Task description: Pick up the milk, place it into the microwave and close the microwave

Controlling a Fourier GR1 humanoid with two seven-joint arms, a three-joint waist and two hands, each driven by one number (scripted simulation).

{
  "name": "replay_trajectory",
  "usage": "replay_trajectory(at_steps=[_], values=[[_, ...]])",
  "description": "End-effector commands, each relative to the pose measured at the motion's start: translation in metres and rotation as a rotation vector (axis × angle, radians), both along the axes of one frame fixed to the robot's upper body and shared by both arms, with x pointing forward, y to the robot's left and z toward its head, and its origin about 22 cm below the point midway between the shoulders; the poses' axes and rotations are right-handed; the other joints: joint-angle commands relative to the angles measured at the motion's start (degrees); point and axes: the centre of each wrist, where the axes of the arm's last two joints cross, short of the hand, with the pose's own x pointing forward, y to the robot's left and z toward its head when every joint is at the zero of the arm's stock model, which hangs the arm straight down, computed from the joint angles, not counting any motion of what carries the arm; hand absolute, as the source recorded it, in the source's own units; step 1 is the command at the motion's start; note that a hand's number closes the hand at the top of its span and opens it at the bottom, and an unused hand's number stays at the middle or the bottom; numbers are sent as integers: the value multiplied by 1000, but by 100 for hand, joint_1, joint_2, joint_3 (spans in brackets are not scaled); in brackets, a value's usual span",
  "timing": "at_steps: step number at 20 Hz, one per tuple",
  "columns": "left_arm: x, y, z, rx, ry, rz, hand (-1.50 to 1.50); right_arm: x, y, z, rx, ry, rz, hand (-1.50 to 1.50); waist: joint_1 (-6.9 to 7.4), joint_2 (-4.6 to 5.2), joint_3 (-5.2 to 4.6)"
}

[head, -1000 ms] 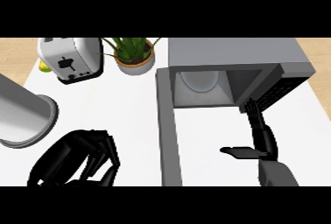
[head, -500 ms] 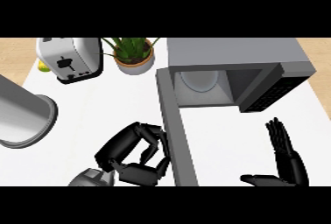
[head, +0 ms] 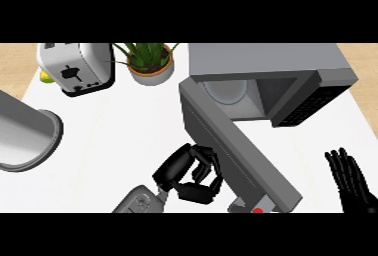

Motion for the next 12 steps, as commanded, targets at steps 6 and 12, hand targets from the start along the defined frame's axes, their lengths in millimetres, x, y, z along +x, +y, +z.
replay_trajectory(at_steps=[6,12], values=[[7,-24,-38,-11,6,82,150,-10,7,48,50,-66,122,-150,-236,67,-11],[14,-47,-21,-25,2,36,150,-4,5,81,47,-109,172,-150,-354,94,-10]])
